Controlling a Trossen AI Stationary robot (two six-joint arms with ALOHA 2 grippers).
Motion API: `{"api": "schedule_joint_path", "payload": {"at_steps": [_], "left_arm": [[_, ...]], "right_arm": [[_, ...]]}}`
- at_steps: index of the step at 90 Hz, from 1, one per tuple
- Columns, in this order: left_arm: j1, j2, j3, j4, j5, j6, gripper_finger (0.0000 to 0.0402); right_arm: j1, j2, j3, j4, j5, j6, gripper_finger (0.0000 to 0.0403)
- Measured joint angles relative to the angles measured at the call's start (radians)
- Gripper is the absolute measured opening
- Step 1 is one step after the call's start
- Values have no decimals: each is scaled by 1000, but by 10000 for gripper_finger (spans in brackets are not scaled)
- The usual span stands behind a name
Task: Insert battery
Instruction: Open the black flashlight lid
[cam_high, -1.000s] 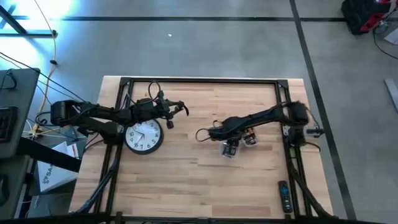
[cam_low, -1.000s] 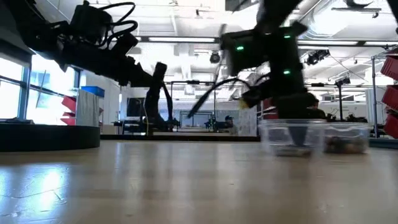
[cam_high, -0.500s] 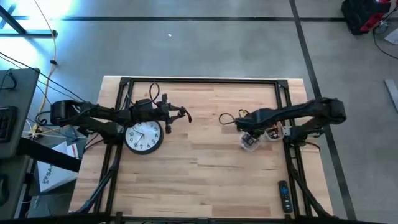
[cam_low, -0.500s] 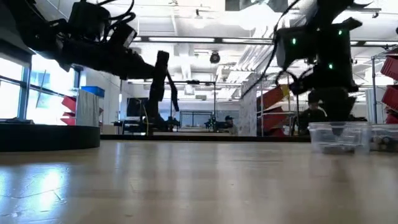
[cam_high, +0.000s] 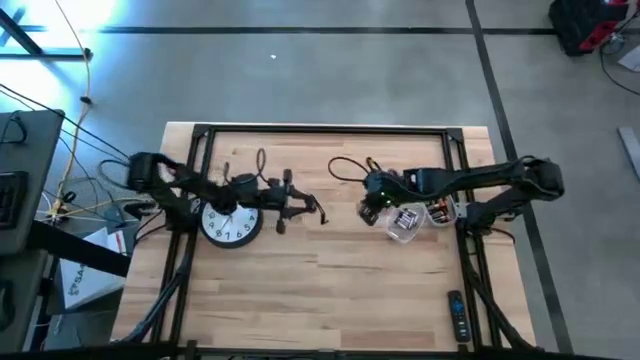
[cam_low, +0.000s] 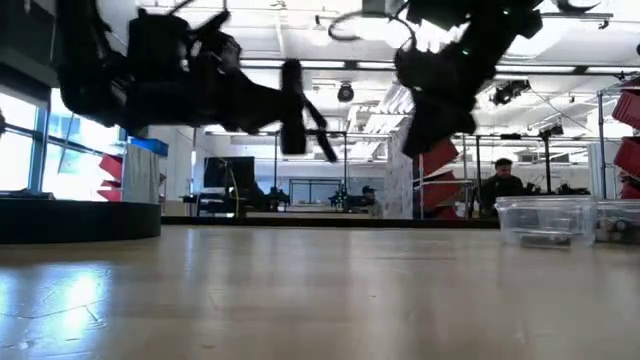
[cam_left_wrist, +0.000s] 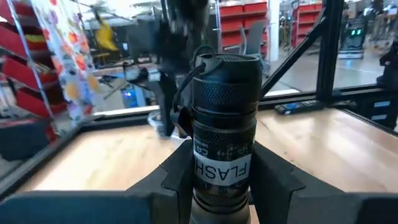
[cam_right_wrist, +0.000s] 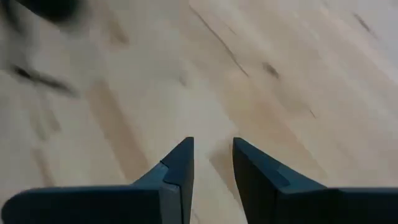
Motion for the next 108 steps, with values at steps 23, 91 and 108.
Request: {"api": "schedule_joint_path", "payload": {"at_steps": [23, 91, 108], "left_arm": [[-41, 256, 154, 23, -40, -39, 97], [-28, 551, 288, 231, -63, -111, 97], [-28, 547, 287, 219, -63, -114, 97]], "right_arm": [[3, -1, 1, 81, -28, -32, 78], [88, 78, 2, 217, 6, -159, 78], [87, 79, 10, 225, -23, -185, 102]]}}
